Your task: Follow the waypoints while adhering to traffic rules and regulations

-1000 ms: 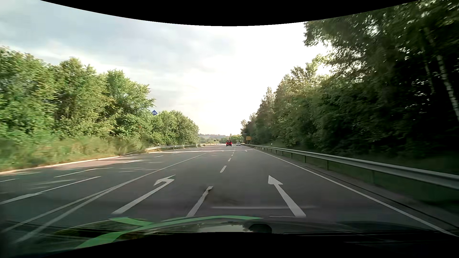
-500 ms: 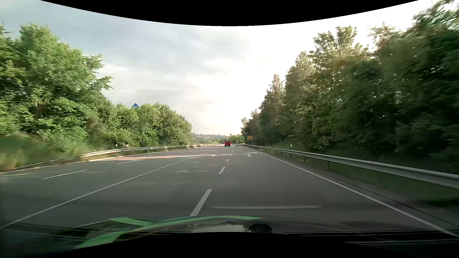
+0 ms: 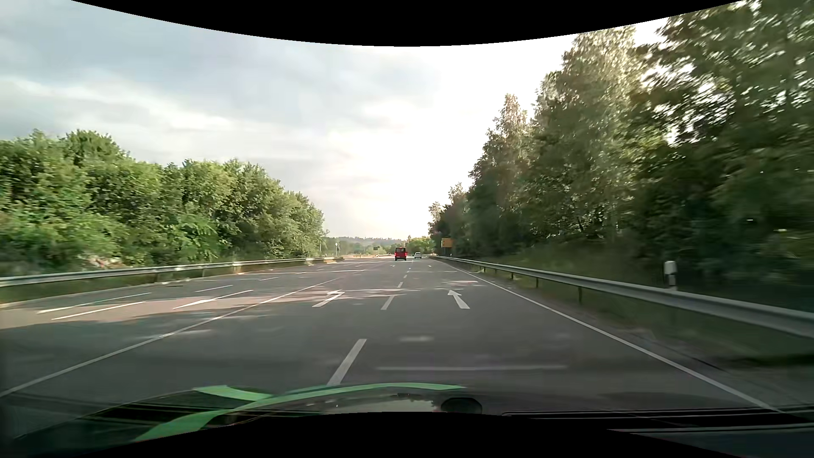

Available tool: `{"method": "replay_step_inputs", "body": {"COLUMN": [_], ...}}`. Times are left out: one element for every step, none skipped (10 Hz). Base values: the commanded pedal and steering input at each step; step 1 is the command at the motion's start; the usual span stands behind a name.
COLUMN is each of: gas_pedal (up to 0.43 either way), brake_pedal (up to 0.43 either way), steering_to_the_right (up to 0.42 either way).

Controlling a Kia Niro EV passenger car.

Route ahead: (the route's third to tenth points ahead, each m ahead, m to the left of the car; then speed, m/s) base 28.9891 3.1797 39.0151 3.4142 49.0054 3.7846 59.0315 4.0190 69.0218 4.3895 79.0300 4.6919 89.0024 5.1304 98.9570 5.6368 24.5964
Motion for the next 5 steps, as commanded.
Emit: {"method": "replay_step_inputs", "body": {"gas_pedal": [0.189, 0.189, 0.189, 0.189, 0.189], "brake_pedal": [0.0, 0.0, 0.0, 0.0, 0.0], "steering_to_the_right": [-0.003, -0.003, -0.003, -0.003, -0.003]}}
